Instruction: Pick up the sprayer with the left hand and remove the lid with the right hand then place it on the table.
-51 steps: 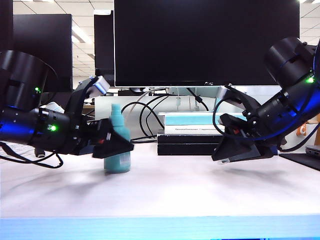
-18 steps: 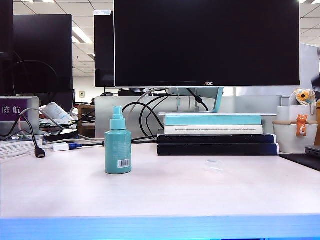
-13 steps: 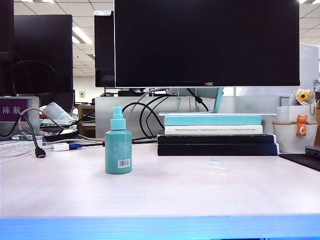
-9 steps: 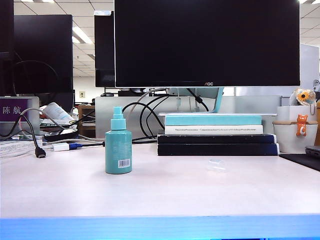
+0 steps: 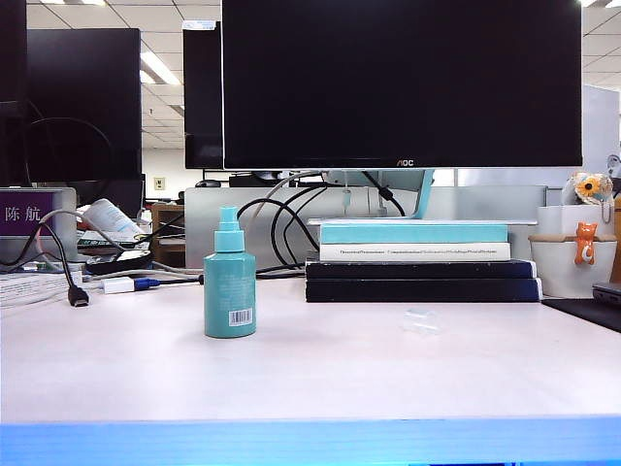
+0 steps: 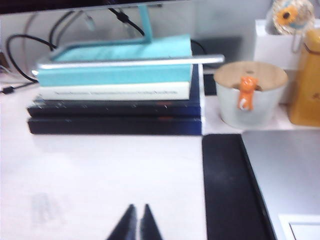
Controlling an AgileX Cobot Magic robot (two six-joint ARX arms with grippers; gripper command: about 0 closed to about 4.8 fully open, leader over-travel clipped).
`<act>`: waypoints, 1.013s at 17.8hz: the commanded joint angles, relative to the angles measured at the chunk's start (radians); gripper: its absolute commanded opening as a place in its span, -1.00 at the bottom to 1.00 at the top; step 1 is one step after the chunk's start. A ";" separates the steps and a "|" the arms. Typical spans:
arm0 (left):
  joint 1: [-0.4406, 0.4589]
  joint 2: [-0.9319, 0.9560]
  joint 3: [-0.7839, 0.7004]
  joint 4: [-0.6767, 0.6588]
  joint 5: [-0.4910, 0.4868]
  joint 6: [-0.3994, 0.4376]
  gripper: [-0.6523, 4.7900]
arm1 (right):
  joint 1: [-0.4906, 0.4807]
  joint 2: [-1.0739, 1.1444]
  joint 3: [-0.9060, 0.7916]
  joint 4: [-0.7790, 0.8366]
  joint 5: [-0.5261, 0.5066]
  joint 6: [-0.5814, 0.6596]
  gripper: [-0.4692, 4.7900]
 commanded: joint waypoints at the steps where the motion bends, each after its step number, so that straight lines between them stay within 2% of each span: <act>1: 0.000 0.001 0.000 -0.006 -0.003 0.002 -0.22 | 0.000 -0.001 -0.005 -0.011 0.006 0.000 -0.74; 8: 0.000 0.001 0.000 -0.010 -0.003 0.002 -0.22 | 0.000 -0.001 -0.005 -0.015 0.006 0.000 -0.74; 9: 0.000 -0.137 0.000 -0.153 -0.003 0.002 -0.22 | -0.013 -0.401 -0.005 -0.251 -0.008 0.001 -0.74; 10: 0.006 -0.196 0.003 -0.197 -0.007 0.002 -0.22 | -0.013 -0.523 -0.005 -0.270 -0.012 0.000 -0.74; 12: 0.043 -0.196 0.003 -0.207 -0.002 0.002 -0.22 | -0.014 -0.536 -0.005 -0.262 -0.006 0.000 -0.74; 13: 0.079 -0.196 0.003 -0.219 -0.010 0.002 -0.22 | -0.014 -0.536 -0.005 -0.280 -0.007 0.000 -0.74; 14: 0.216 -0.196 0.002 -0.241 0.002 0.002 -0.22 | -0.014 -0.536 -0.005 -0.353 -0.007 0.000 -0.74; 15: 0.287 -0.196 0.002 -0.240 0.014 0.002 -0.22 | -0.014 -0.536 -0.005 -0.388 -0.009 0.000 -0.74; 16: 0.350 -0.196 0.002 -0.240 0.058 0.002 -0.22 | -0.014 -0.536 -0.005 -0.407 -0.014 0.000 -0.74; 18: 0.425 -0.196 0.000 -0.261 0.225 0.002 -0.22 | -0.013 -0.536 -0.005 -0.413 -0.015 0.000 -0.74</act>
